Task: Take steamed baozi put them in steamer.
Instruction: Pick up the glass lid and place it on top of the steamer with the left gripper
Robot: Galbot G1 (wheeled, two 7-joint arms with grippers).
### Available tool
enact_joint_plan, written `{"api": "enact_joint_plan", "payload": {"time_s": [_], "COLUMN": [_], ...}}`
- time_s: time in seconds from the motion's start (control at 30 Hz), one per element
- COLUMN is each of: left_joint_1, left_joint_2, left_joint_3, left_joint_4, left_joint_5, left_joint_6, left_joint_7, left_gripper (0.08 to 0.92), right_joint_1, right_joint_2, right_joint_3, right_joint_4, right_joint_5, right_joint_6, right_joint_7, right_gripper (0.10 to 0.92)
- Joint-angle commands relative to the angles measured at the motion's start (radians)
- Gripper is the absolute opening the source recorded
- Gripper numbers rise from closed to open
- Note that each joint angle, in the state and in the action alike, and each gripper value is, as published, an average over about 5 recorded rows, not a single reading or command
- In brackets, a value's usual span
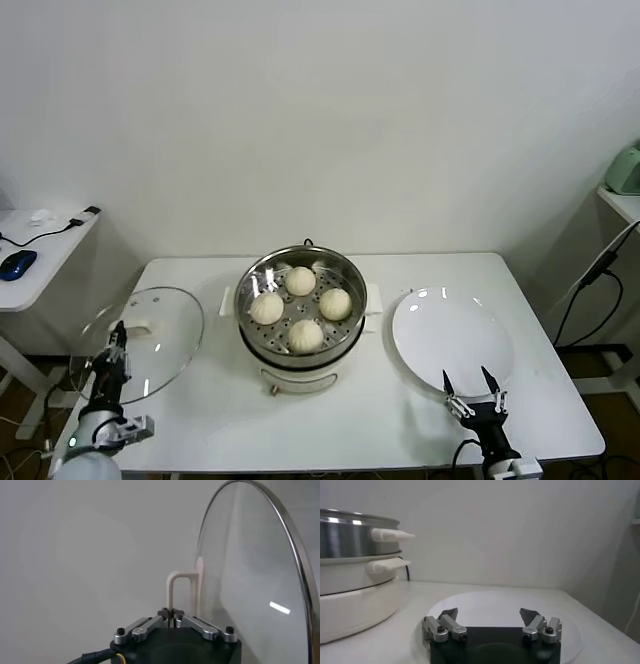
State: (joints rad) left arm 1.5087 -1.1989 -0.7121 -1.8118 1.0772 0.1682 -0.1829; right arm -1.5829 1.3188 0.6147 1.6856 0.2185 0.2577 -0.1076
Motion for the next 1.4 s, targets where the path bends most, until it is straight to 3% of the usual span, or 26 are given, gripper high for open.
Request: {"api": "enact_joint_plan", "payload": {"time_s": [0.03, 0.33, 0.6, 0.93, 1.4], "left_joint_1": [0.047, 0.009, -0.118, -0.267, -0.386], "left_joint_2": [0.016, 0.059, 0.033, -0.125, -0.298], "left_joint_3": [-0.033, 0.029, 0.318, 0.645, 0.796], "left_joint_4": [-0.158, -0.360, -0.410, -0.370, -0.166], "left_joint_5": [-0.076, -0.010, 0.179, 0.383, 0.536], "left_joint_6": [0.081, 0.241, 0.356, 0.472, 0.529], "left_joint_7": [0.108, 0.245, 0.299, 0.435, 0.454], "left_gripper": [0.131, 0.131, 0.131, 0.131, 0.131], "right_joint_1": [-0.009, -0.004, -0.003, -0.010, -0.018], "right_joint_2": [0.003, 0.004, 0.001, 0.000, -0.012], "right_joint_3": [0.000, -0.003, -0.008, -0.011, 0.000], "right_joint_4": [0.051, 0.062, 0.062, 0.050, 0.035], "right_joint_5": [-0.046, -0.057, -0.061, -0.054, -0.033], "right_joint_6": [-0.049, -0.053, -0.047, -0.023, 0.013], "right_joint_7": [0.029, 0.033, 0.029, 0.029, 0.039], "right_gripper": [0.823, 0.823, 0.823, 0.823, 0.823]}}
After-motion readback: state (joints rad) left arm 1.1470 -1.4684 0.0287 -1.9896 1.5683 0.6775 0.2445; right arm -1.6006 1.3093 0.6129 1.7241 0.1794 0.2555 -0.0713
